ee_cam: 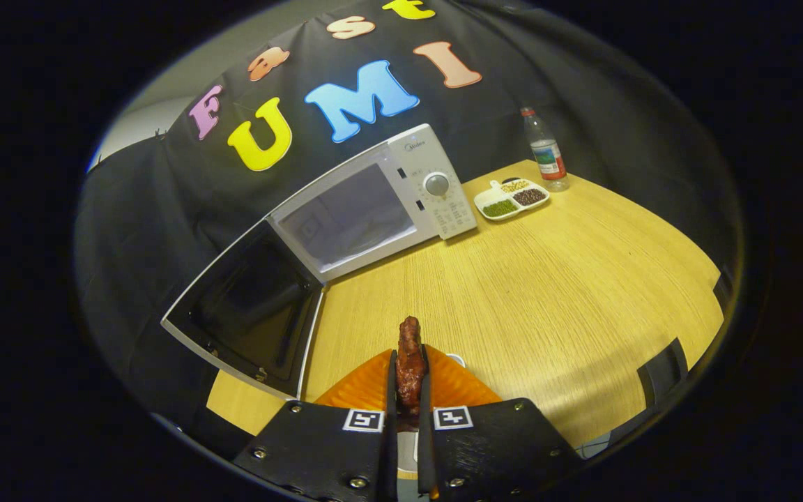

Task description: Open the microwave, put the food inside, and close the microwave door.

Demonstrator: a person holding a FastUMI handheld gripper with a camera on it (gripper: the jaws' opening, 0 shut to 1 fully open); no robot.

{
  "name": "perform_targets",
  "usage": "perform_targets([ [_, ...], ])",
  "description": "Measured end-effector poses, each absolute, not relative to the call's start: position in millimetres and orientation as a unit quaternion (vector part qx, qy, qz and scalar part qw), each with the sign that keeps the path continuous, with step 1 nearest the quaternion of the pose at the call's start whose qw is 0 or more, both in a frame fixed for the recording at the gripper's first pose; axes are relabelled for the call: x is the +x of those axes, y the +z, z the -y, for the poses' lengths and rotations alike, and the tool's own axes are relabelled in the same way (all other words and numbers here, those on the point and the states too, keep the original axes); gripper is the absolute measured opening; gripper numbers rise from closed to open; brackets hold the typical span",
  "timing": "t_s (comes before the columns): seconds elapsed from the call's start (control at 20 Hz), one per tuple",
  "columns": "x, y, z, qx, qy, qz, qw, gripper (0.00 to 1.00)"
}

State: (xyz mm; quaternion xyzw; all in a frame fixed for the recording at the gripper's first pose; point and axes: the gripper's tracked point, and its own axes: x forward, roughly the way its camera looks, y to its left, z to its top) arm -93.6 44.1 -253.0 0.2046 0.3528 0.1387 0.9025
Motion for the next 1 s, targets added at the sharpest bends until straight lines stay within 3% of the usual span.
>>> perform_targets([
  [0.45, -18, -176, -94, 0.200, 0.198, -0.284, 0.917, 0.11],
  [1.0, 67, -188, -157, 0.195, 0.229, -0.270, 0.915, 0.11],
])
